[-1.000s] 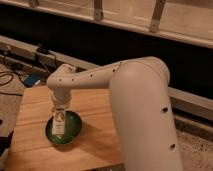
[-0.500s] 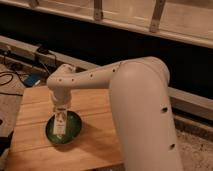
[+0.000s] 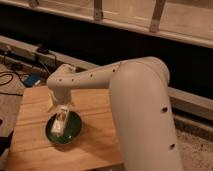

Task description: Place the bottle in the ceramic bowl

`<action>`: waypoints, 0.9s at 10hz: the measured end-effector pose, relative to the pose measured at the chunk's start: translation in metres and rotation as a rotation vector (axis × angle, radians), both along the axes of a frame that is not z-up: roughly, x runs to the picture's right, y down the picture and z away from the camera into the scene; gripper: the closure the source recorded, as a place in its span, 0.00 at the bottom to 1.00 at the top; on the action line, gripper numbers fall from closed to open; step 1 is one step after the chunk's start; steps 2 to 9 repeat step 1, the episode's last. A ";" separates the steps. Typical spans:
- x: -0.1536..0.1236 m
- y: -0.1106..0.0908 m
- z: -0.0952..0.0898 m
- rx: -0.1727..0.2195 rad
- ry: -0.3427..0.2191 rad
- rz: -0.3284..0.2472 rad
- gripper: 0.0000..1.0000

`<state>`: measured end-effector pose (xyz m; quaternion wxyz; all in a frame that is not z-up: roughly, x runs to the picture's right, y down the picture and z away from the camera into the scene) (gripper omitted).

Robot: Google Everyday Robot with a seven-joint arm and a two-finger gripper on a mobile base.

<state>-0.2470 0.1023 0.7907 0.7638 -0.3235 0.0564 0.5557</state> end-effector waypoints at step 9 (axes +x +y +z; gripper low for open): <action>0.000 0.000 0.000 0.000 0.000 0.000 0.20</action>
